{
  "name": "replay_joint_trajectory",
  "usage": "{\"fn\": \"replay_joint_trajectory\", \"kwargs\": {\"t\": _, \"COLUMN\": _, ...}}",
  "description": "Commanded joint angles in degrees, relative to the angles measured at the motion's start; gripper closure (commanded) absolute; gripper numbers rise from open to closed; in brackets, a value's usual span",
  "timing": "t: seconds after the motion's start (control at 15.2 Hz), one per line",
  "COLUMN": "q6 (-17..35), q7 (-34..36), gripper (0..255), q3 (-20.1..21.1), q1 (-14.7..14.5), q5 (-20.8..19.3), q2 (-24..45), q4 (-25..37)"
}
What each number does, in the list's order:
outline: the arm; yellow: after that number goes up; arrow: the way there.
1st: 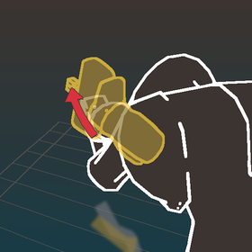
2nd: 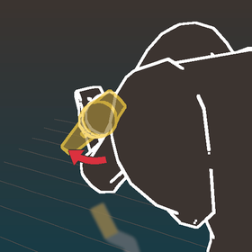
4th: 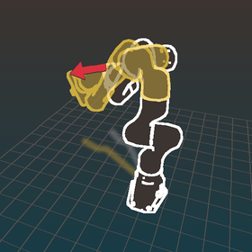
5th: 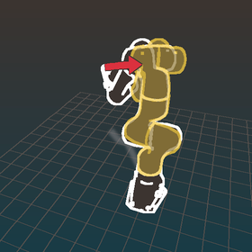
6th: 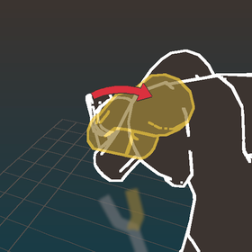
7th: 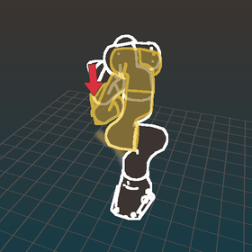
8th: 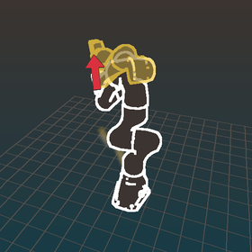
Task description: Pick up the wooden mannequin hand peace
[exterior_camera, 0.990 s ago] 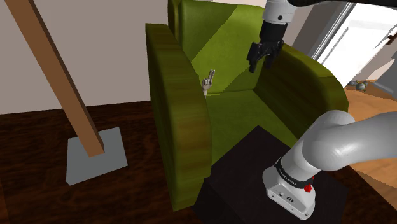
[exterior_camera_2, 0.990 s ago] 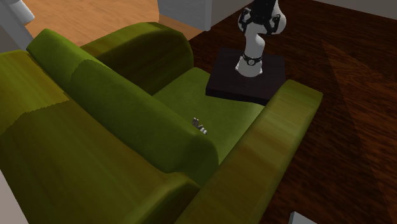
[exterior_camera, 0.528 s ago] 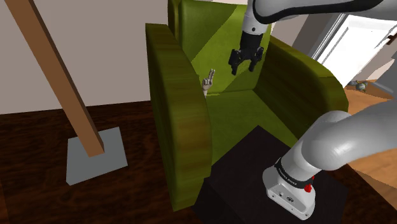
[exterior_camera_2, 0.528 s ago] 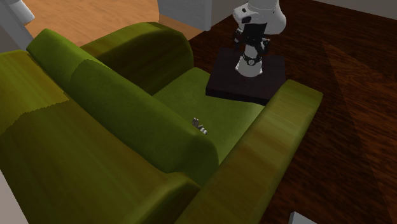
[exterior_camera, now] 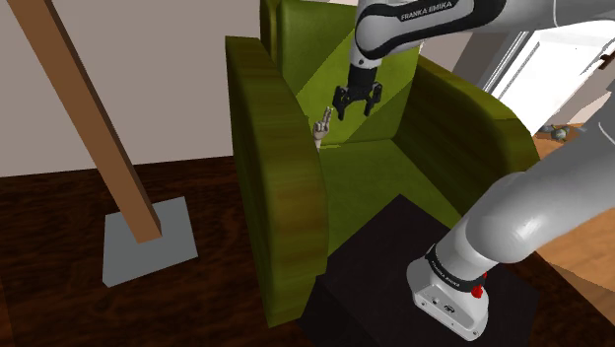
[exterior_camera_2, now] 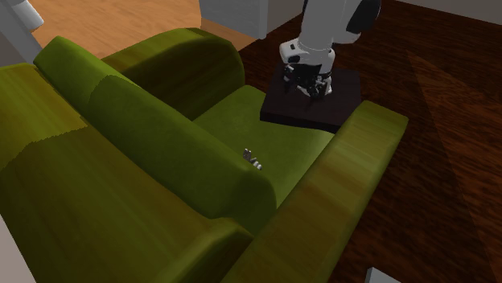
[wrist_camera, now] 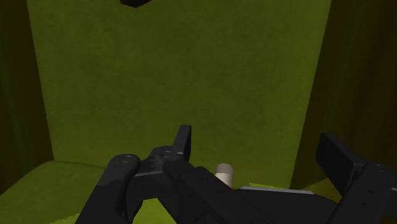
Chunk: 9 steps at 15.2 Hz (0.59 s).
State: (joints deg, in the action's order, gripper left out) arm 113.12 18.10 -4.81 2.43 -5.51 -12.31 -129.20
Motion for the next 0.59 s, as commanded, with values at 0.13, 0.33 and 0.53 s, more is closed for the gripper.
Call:
{"fn": "replay_joint_trajectory", "kwargs": {"t": 0.13, "q6": 4.2, "q7": 2.0, "gripper": 0, "q3": -0.6, "q1": 0.7, "q5": -0.1, "q2": 9.4, "q4": 5.7}}
{"fn": "replay_joint_trajectory", "kwargs": {"t": 0.33, "q6": 6.6, "q7": 3.3, "gripper": 0, "q3": -1.1, "q1": 1.2, "q5": -0.1, "q2": 15.8, "q4": 10.0}}
{"fn": "replay_joint_trajectory", "kwargs": {"t": 0.53, "q6": 8.4, "q7": 4.5, "gripper": 0, "q3": -1.6, "q1": 1.7, "q5": 0.1, "q2": 22.3, "q4": 14.9}}
